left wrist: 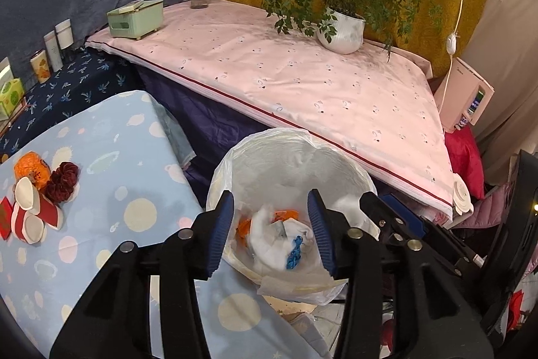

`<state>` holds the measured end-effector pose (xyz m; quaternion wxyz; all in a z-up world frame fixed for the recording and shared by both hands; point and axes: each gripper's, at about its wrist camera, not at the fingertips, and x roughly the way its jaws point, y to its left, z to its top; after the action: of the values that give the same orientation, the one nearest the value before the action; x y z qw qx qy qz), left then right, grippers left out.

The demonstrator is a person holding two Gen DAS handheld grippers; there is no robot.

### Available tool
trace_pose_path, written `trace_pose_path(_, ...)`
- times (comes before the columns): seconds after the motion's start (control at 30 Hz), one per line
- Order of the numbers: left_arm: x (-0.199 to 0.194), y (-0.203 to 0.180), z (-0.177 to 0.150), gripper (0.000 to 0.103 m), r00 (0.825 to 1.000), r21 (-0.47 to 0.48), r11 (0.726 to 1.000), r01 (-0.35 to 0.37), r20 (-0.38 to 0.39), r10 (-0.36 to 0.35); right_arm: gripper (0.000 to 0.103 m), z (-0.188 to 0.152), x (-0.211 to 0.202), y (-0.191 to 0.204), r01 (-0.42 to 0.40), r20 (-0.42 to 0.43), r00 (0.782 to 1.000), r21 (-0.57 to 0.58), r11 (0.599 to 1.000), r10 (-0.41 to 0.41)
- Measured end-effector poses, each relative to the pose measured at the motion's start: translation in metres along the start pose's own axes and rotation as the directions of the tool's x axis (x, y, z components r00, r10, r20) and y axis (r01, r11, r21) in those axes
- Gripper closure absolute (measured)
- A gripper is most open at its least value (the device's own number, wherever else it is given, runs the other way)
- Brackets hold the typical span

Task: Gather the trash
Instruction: 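Carry both white tissues over the bin and open both grippers, then move both grippers back to the table toward the red-and-white paper cups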

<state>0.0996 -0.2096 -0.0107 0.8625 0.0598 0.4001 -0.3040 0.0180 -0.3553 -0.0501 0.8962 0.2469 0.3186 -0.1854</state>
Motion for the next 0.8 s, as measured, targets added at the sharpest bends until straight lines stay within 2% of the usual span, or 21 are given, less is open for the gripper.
trace_pose_path(0.3,-0.001,0.021,-0.004,0.059,1.0,-0.046,0.999,-0.022,-0.01,0.021,0.066,-0.002,-0.003,0.016,-0.001,0.004,1.0,-0.033,0.999,0.002)
trace_pose_path(0.8,-0.022,0.091,-0.017,0.058,0.995,-0.184,0.978,-0.093,0.007,0.096,0.066,-0.014,0.0,0.079,-0.059,-0.025,0.998,-0.144,0.988,0.056)
